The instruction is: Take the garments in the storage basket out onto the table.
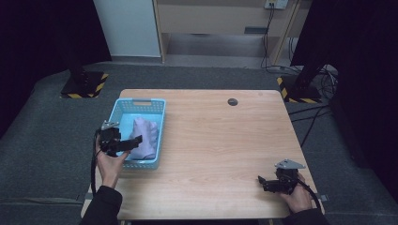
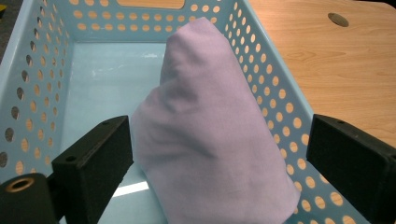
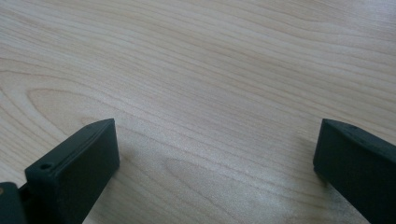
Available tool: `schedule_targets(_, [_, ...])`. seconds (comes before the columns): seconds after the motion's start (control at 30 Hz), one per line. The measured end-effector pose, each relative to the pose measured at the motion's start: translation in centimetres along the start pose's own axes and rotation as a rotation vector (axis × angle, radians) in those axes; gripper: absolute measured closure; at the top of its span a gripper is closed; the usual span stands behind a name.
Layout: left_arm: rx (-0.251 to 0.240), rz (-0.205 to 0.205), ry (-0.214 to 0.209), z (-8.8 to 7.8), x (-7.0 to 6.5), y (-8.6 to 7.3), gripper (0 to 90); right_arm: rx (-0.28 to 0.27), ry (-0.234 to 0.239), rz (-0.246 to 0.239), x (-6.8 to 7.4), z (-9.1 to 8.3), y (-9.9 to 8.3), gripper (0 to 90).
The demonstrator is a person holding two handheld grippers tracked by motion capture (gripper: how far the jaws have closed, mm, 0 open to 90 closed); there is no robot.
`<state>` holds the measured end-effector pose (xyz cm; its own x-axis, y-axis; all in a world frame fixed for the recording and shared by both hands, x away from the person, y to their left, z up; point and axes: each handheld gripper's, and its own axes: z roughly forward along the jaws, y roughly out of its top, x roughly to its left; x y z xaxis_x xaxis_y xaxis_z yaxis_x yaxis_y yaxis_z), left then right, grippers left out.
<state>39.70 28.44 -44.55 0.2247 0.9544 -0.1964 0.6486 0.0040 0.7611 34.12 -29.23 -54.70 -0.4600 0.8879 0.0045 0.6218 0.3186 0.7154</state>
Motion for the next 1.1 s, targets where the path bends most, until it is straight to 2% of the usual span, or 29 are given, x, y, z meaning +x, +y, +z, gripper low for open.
schedule_targets(0.33, [0.040,-0.001,0.005,1.3,0.0,0.5,6.2,0.000,0.000,0.000,0.0,0.0,0.0,0.5])
schedule_targets(1.1, [0.085,-0.007,-0.005,3.7,-0.1,1.5,6.5,0.000,0.000,0.000,0.0,0.0,0.0,0.5])
